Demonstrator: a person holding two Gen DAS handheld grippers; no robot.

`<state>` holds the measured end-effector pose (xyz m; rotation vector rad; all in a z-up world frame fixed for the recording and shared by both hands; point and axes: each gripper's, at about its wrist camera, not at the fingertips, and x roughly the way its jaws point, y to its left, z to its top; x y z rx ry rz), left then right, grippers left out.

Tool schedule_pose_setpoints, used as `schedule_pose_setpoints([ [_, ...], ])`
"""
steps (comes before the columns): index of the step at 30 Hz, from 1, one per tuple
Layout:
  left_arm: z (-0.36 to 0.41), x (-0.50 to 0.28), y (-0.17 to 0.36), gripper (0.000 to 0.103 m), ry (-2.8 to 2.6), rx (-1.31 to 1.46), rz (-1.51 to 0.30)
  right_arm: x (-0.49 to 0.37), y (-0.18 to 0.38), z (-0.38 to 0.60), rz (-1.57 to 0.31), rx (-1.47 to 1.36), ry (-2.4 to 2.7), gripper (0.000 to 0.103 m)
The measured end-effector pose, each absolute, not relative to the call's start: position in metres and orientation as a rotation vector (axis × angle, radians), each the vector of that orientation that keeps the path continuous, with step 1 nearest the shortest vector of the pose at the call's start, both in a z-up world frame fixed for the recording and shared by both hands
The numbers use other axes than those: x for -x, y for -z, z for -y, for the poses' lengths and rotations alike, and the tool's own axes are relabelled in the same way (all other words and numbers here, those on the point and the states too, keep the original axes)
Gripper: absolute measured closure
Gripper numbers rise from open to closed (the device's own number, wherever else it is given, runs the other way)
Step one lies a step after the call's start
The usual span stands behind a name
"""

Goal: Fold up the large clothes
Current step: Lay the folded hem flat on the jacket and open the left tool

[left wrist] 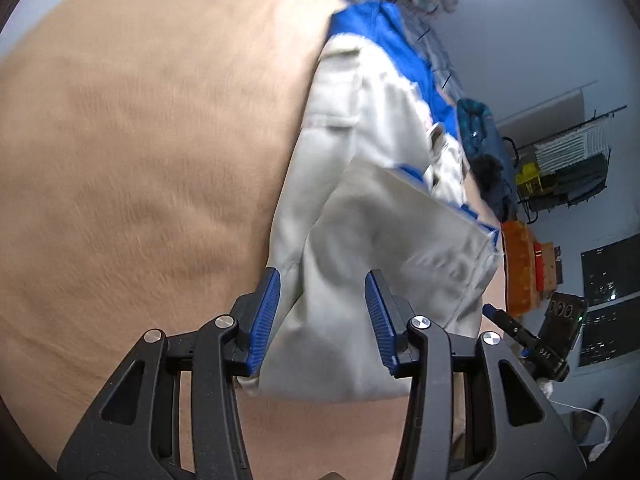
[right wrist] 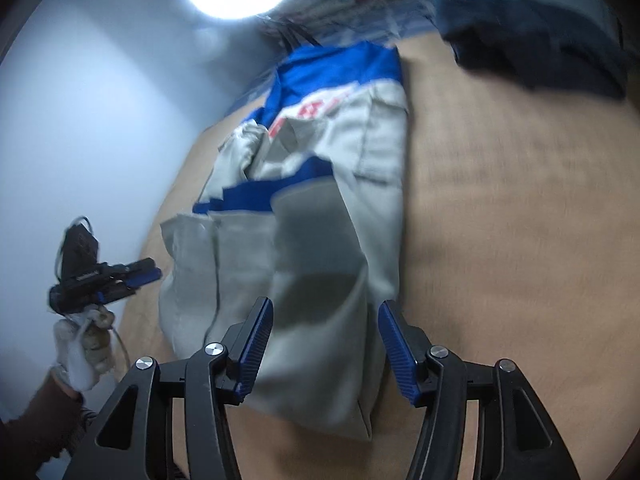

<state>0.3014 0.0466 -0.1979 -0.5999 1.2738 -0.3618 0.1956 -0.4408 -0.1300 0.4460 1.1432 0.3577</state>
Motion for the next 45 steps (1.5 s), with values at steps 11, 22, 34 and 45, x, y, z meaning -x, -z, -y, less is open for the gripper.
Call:
schedule_pose_setpoints([
  [11,-0.021,-0.290,0.190,0.059,0.414,0.518,-1.269,-0.189,0.150,0.422,-1.202,-0.414,-0.396,0.056],
  [22,-0.003,-0.284,0.189,0.095,0.373,0.398,-1.259,-0.188,0.147,0.415,-1.199,-0.404,-0.420,0.095],
  [34,-0.016,-0.286,0.179,0.090,0.250,0.364,-1.202,-0.182,0.146,0.424,-1.253,-0.381,-0.346,0.077],
  [45,0.045,-0.303,0.146,0.090,0.369,0.105,-1.028,-0.202,0.096,0.372,-0.962,-0.069,-0.355,0.070],
])
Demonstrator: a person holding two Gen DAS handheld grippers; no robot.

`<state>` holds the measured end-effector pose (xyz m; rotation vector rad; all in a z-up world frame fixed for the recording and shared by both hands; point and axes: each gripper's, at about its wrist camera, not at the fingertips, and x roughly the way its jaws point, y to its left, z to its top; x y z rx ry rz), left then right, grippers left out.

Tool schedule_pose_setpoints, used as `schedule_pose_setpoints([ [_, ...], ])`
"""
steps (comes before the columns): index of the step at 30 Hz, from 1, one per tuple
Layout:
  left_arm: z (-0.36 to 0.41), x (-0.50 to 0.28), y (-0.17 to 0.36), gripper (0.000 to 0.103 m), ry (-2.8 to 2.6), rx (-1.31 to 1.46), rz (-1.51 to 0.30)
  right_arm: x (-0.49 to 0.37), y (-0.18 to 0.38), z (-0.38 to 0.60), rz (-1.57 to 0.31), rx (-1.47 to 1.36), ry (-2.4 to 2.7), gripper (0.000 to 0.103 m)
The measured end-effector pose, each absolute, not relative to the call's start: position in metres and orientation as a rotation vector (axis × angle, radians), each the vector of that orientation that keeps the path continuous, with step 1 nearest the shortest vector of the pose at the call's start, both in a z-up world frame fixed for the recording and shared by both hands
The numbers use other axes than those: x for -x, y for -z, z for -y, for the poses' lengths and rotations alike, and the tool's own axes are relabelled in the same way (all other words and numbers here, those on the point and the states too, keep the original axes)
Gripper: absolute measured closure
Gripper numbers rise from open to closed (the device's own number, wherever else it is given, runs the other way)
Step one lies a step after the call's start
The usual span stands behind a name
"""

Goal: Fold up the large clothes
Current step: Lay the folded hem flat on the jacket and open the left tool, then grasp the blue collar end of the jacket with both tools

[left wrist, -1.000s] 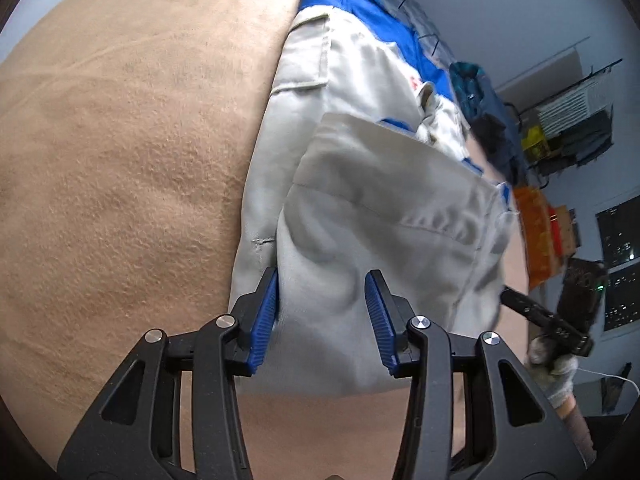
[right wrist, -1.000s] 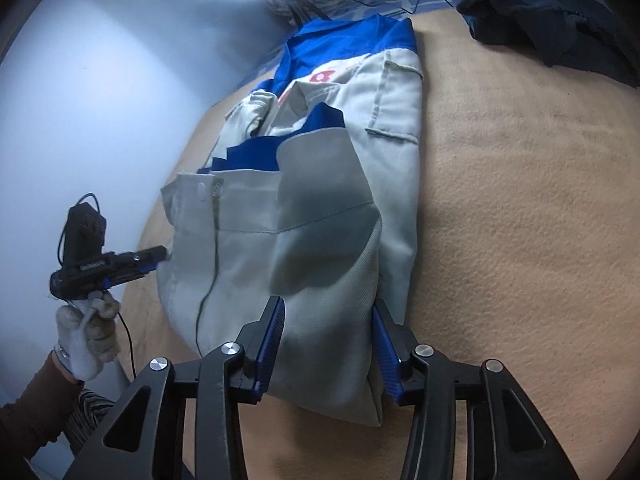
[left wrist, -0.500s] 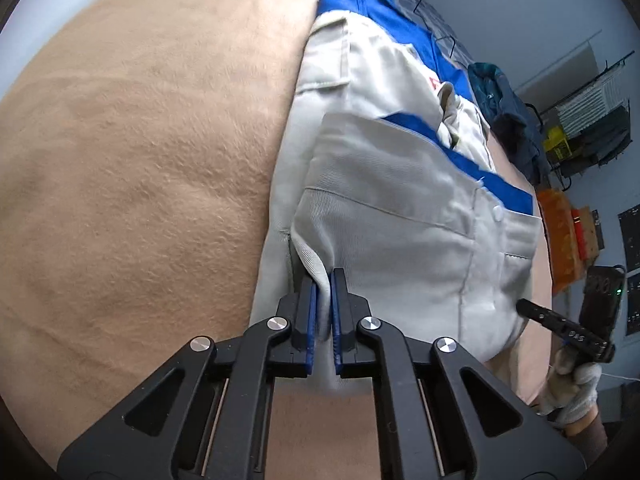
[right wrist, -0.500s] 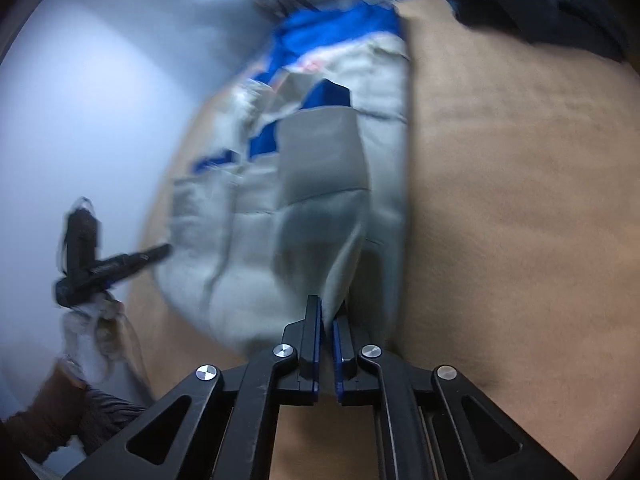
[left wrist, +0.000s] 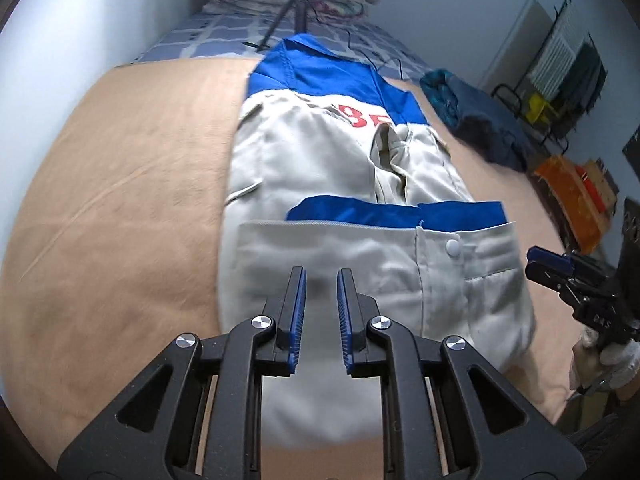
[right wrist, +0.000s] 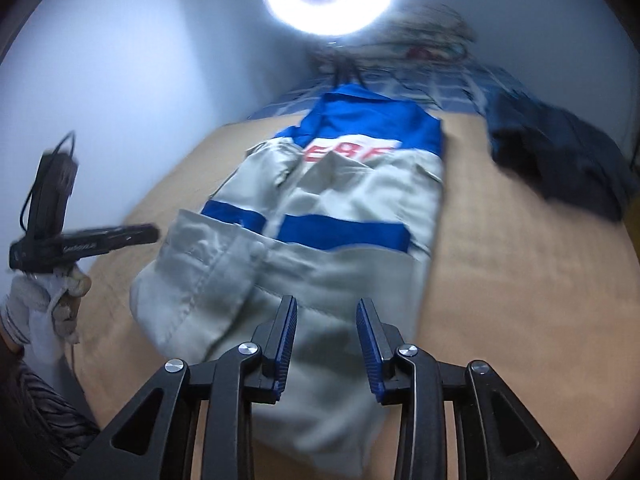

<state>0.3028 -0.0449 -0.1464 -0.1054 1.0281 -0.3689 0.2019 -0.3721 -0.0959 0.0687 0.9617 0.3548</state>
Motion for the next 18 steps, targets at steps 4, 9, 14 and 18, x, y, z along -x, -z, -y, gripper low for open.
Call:
schedule_pose_setpoints([
  [4,0.051,-0.329,0.178,0.083,0.347,0.083,-1.118,-0.225,0.115,0.360,-1.028,-0.002,-0.311,0.073],
  [9,0.051,-0.331,0.198,0.081,0.377,0.084,-1.109,-0.244,0.156,0.367,-1.134,-0.012,-0.289,0.078],
  [14,0.048,-0.335,0.185,0.080,0.398,0.110,-1.140,-0.247,0.151,0.362,-1.153,0.025,-0.293,0.076],
  [18,0.030,-0.348,0.151,0.072,0.426,0.161,-1.078,-0.253,0.122,0.384,-1.098,-0.059,-0.302,0.060],
])
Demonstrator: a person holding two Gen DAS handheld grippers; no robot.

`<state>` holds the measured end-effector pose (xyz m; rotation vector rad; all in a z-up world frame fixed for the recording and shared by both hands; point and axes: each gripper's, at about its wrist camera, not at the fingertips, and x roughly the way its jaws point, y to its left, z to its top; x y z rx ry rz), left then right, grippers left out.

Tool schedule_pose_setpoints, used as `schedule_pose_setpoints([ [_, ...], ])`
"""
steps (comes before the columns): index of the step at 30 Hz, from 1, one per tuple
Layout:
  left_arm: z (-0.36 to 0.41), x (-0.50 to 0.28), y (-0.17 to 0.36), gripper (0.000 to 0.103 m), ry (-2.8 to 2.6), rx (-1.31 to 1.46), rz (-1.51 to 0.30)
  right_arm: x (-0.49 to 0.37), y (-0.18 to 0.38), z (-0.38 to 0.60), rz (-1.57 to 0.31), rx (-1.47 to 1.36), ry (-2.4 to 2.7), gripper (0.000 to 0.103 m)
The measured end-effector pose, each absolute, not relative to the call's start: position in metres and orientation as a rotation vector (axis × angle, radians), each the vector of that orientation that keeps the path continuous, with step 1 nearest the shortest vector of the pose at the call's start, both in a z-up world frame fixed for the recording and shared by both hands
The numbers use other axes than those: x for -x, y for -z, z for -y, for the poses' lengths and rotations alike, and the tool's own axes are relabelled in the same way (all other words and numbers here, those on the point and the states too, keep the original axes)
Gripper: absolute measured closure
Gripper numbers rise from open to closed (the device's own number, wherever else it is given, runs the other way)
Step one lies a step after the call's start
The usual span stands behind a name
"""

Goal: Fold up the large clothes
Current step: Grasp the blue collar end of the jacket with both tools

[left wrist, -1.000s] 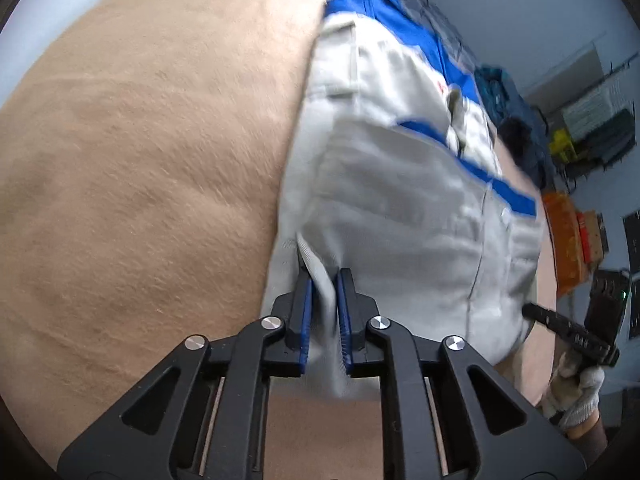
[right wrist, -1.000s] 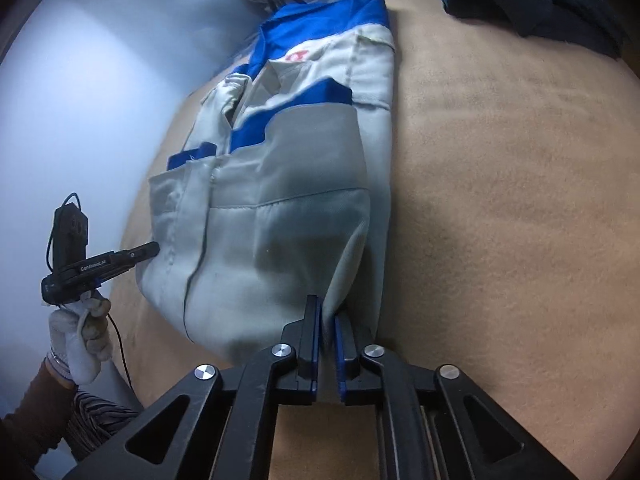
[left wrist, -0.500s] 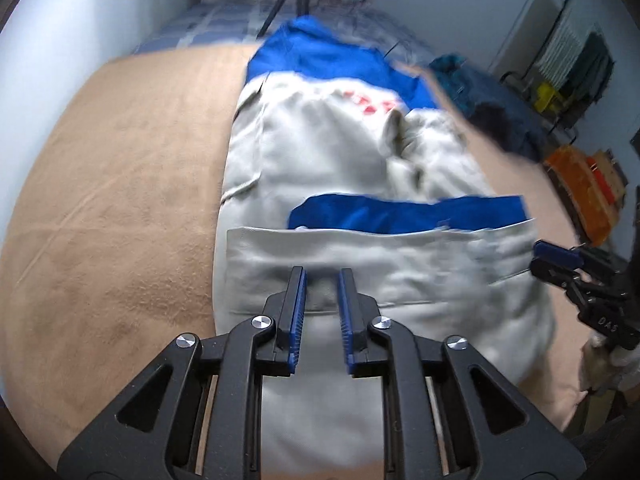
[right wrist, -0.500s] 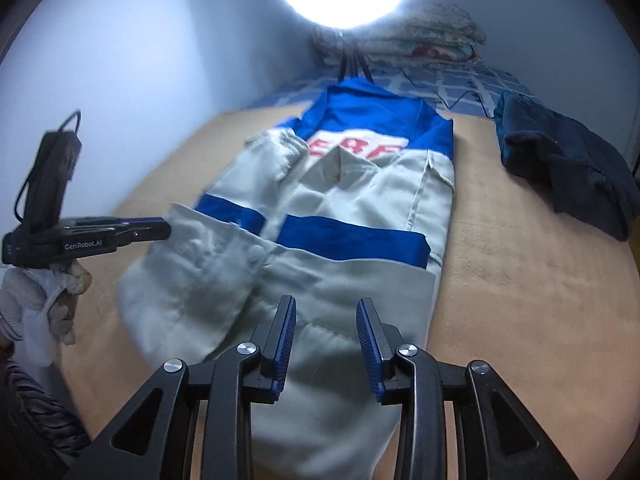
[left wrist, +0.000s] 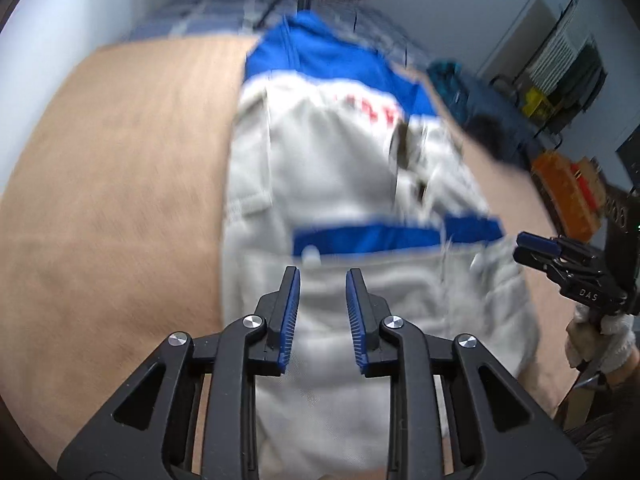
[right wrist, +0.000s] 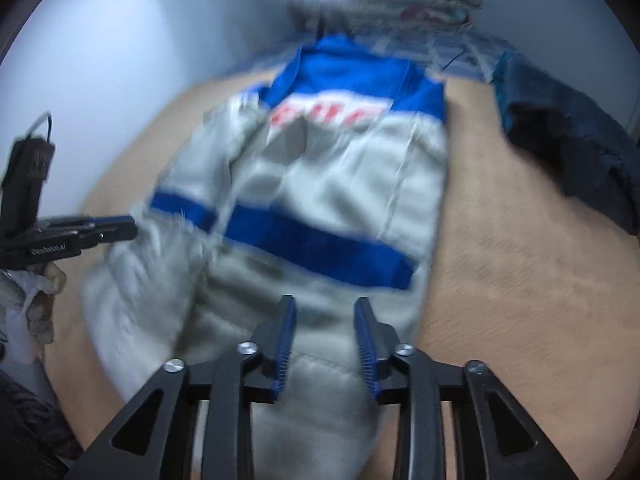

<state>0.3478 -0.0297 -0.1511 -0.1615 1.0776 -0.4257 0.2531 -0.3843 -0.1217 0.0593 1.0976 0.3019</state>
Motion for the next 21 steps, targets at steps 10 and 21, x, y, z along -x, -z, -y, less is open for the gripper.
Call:
schedule_pose_setpoints([
  [10,0.001,-0.457,0.112,0.055,0.422,0.201,-1.003,-0.323,0.057,0.446,-0.975,-0.122,-0.265,0.049],
  [21,0.017,-0.608,0.155,0.055,0.399,0.184,-1.033,-0.473,0.094,0.446,-0.998,-0.033,-0.218,0.049],
])
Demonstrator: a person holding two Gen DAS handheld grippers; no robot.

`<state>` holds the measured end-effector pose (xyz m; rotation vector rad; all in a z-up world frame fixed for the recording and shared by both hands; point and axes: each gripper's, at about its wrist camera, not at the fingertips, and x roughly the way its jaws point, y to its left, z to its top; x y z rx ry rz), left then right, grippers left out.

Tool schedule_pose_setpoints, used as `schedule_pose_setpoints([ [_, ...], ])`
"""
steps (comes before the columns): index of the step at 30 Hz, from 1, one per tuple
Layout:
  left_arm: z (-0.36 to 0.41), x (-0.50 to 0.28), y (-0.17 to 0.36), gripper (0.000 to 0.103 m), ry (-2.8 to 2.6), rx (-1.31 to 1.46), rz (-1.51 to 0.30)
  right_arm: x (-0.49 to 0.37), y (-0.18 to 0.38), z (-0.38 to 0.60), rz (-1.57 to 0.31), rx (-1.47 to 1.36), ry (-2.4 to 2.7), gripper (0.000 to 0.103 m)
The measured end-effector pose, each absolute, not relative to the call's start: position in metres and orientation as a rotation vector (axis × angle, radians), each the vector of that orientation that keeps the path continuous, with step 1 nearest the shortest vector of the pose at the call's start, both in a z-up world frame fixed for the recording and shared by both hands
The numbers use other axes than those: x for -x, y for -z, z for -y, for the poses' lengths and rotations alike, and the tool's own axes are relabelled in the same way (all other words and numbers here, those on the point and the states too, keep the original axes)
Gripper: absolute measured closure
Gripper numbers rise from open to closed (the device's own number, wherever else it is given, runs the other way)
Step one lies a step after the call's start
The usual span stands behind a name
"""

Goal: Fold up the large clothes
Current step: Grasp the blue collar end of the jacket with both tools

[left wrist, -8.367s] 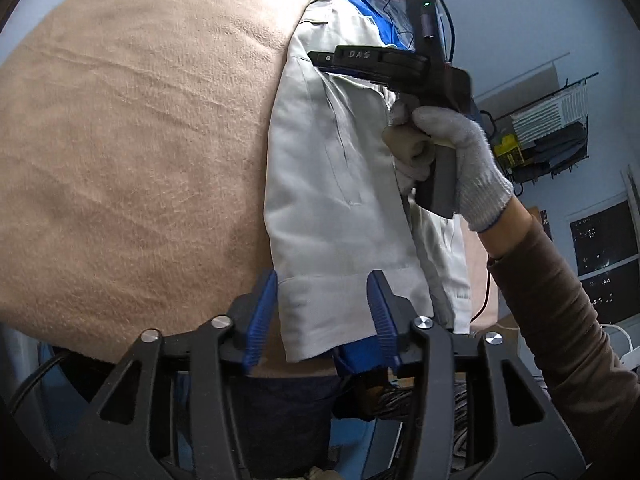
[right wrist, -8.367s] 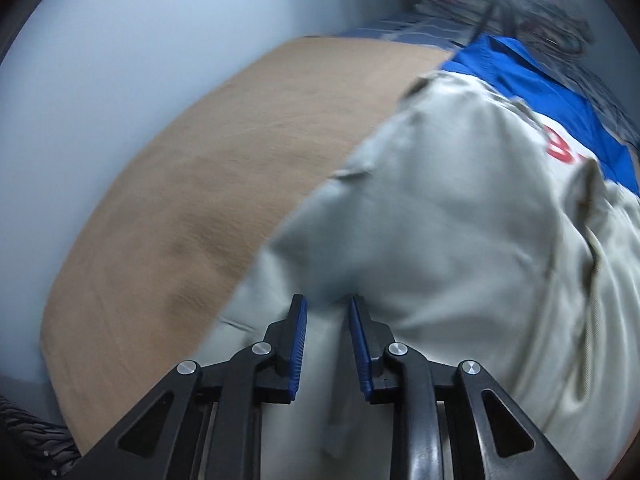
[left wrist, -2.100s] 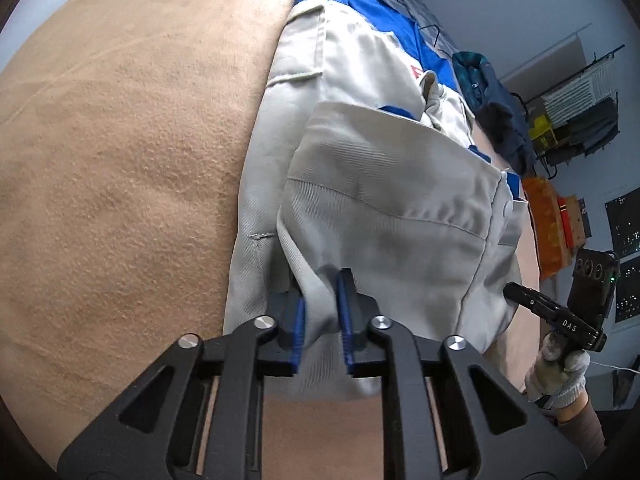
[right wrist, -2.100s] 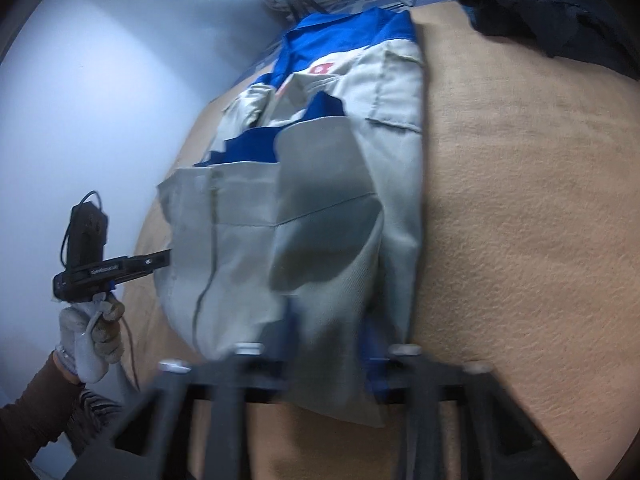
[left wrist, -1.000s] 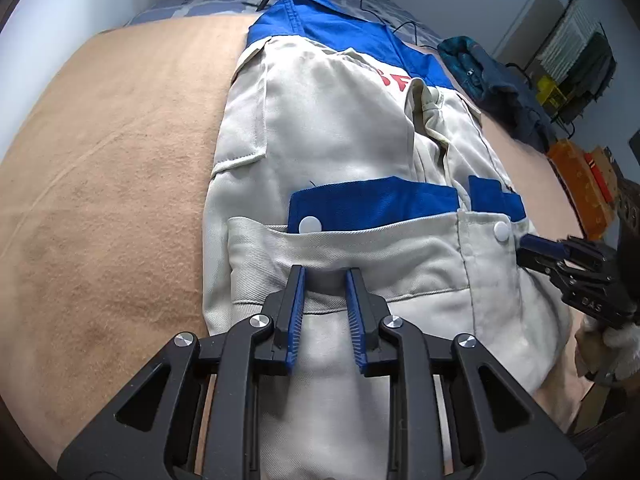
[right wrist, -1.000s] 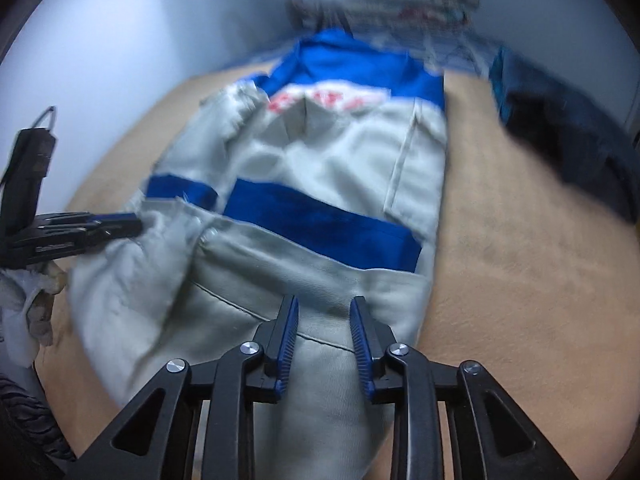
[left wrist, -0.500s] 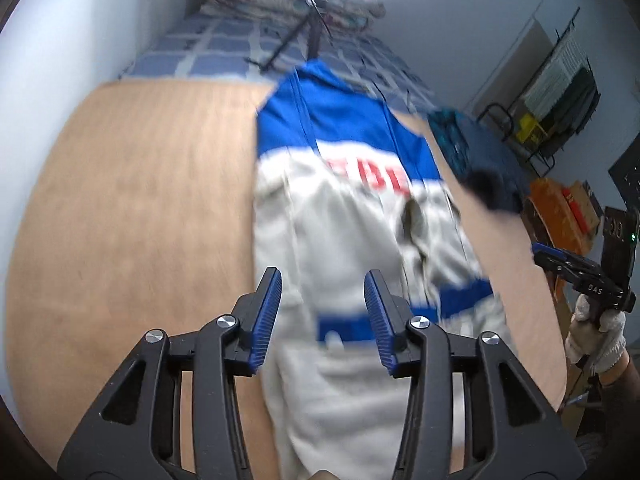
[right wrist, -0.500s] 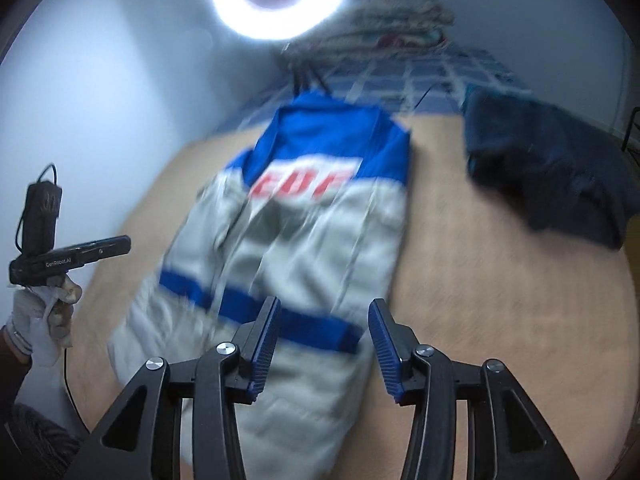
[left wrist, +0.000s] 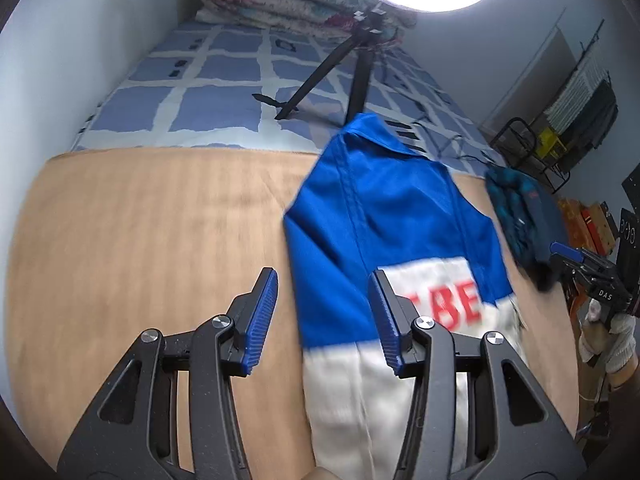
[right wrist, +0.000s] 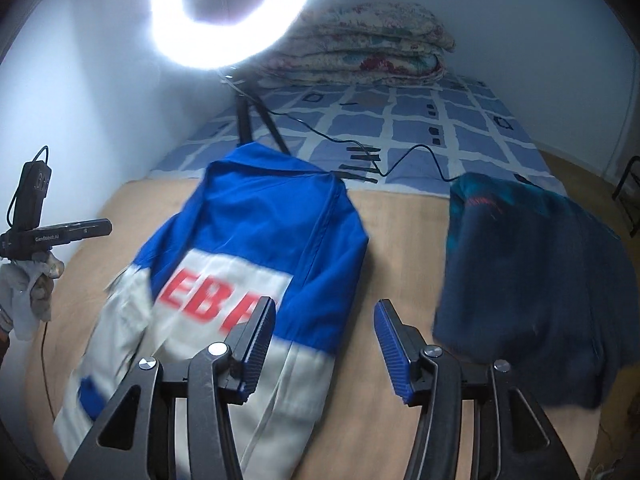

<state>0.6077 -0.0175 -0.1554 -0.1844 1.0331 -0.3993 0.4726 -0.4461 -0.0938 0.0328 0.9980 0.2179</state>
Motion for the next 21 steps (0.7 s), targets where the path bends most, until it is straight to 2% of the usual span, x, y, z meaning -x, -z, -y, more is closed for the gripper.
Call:
schedule_pose_setpoints([
  [10,0.039,-0.693,0.212,0.055,0.459,0.182,-1.120,-0.580,0.150,0.445,-1.058,-0.065,-0.216,0.049],
  [19,0.059,-0.721,0.234,0.055,0.502,0.163,-1.107,-0.624,0.206,0.454,-1.099,-0.183,-0.242,0.048],
  [20,0.062,-0.723,0.235,0.057,0.505,0.155,-1.100,-0.624,0.207,0.454,-1.089,-0.191,-0.256,0.048],
  [21,0.065,-0.723,0.235,0.069,0.506,0.149,-1.096,-0.625,0.207,0.455,-1.086,-0.205,-0.268,0.050],
])
